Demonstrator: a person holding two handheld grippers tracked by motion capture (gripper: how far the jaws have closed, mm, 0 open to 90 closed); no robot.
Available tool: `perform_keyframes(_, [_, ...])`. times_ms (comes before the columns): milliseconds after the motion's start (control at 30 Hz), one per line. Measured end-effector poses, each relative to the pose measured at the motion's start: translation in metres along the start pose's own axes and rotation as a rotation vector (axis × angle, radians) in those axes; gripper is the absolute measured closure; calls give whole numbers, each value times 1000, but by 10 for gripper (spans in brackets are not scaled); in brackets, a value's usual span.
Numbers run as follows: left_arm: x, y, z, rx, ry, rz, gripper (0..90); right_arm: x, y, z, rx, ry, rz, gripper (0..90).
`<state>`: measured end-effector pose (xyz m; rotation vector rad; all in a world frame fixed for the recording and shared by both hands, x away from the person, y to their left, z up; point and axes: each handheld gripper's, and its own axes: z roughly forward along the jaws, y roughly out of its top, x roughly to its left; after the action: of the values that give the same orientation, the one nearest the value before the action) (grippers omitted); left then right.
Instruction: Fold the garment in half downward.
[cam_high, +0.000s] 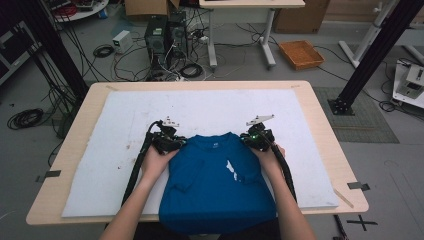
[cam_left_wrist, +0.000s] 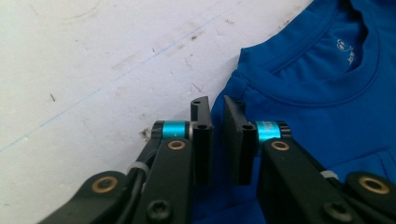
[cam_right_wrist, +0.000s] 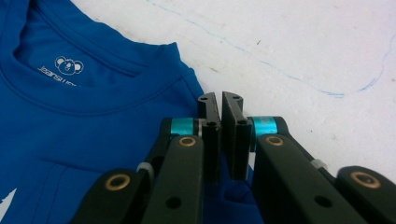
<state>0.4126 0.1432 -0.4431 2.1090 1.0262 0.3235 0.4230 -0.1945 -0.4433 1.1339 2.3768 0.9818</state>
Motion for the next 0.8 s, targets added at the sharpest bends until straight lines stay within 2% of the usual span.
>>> perform_keyframes(100, [2,0,0,-9,-20,-7,867,-1,0,-1,-7,1,9,876])
perform_keyframes(200, [2,0,-1,-18,-23,7,873,-3,0,-3,-23,7,20,879])
perform_keyframes(367, [10,2,-1,-54,-48,-32,877,-10,1,-4,-57,18,59,883])
perform_keyframes(467, [14,5,-1,-77,-49,-43,877,-14,2,-3,-78,14,66,885])
perform_keyframes(567, [19,11,-1,-101,-49,-50,877,-20,5,-2,-98,13,97,885])
perform_keyframes(700, [23,20,0,-112,-45,-50,878,-23,11,-3,-111,10,110,885])
perform_keyframes(733, [24,23,-2,-150,-39,-34,878,-24,17,-6,-130,0,104,885])
perform_keyframes(800, [24,23,-5,-164,-39,-25,877,-24,18,-8,-138,-3,100,885])
